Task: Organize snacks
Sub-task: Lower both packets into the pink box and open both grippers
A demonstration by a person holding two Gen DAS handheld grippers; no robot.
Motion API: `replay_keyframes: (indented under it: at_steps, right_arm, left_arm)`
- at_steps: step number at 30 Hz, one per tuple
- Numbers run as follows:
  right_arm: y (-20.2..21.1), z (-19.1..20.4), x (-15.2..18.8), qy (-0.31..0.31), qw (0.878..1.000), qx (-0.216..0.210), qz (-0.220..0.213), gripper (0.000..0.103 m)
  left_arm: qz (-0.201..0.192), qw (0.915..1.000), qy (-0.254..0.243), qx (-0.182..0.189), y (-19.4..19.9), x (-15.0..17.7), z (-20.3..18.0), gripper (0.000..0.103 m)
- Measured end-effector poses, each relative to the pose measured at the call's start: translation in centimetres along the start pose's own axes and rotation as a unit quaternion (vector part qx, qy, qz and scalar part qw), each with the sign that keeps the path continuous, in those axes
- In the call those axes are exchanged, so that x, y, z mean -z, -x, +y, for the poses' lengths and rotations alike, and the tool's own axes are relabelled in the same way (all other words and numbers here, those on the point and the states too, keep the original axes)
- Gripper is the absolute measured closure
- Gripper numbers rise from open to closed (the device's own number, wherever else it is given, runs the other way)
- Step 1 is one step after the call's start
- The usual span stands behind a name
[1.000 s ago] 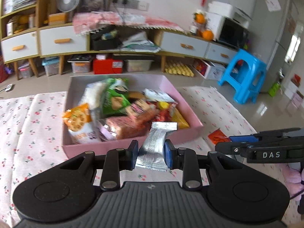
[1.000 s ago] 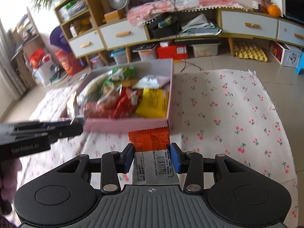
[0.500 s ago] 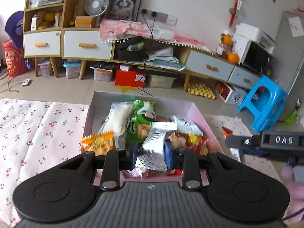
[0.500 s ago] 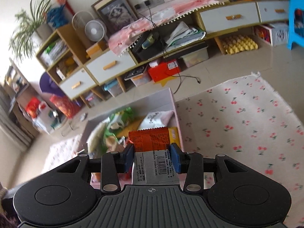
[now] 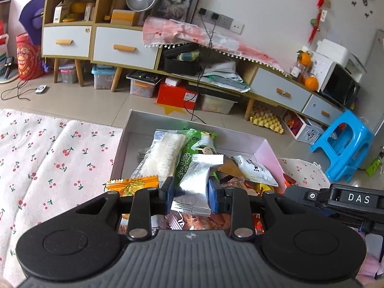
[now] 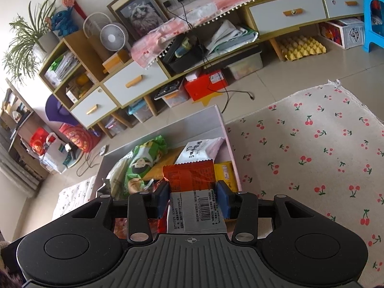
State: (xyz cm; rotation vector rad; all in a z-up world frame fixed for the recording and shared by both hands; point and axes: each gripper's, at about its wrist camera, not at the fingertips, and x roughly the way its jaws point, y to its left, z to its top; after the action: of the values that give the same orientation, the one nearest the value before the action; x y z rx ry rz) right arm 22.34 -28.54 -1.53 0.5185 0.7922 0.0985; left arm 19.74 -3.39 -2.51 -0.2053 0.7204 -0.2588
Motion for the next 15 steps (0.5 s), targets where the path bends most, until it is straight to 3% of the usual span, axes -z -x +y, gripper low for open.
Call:
replay_keyframes:
  at_steps: [6, 7, 8, 9, 15]
  right_arm:
    - [-0.33, -0.76, -0.15, -0.018, 1.000, -0.005, -0.001, 0.059]
    - [-0.37, -0.81, -0.16, -0.022, 1.000, -0.006, 0.002, 0.053]
    - [-0.39, -0.84, -0.19, -0.025, 1.000, -0.005, 0.003, 0.041]
    - [-0.30, -0.84, -0.20, -0.028, 1.000, -0.004, 0.001, 0.036]
    - [0.37, -0.05, -0.29, -0.009, 1.000, 0.003, -0.004, 0.033]
  left_arm:
    - [0.000, 1.0000, 0.001, -0.001, -0.21, 0.04, -0.09, 0.074]
    - [0.000, 1.0000, -0.002, 0.000, -0.23, 0.02, -0.13, 0.075]
    - [0.000, 1.0000, -0.004, -0.002, -0.24, 0.01, -0.14, 0.072]
    - [-0.002, 1.0000, -0.004, -0.005, -0.17, 0.04, -0.19, 0.066]
    - [-0.001, 0.9999, -0.011, -0.004, 0.37, 0.18, -0.61, 0.051]
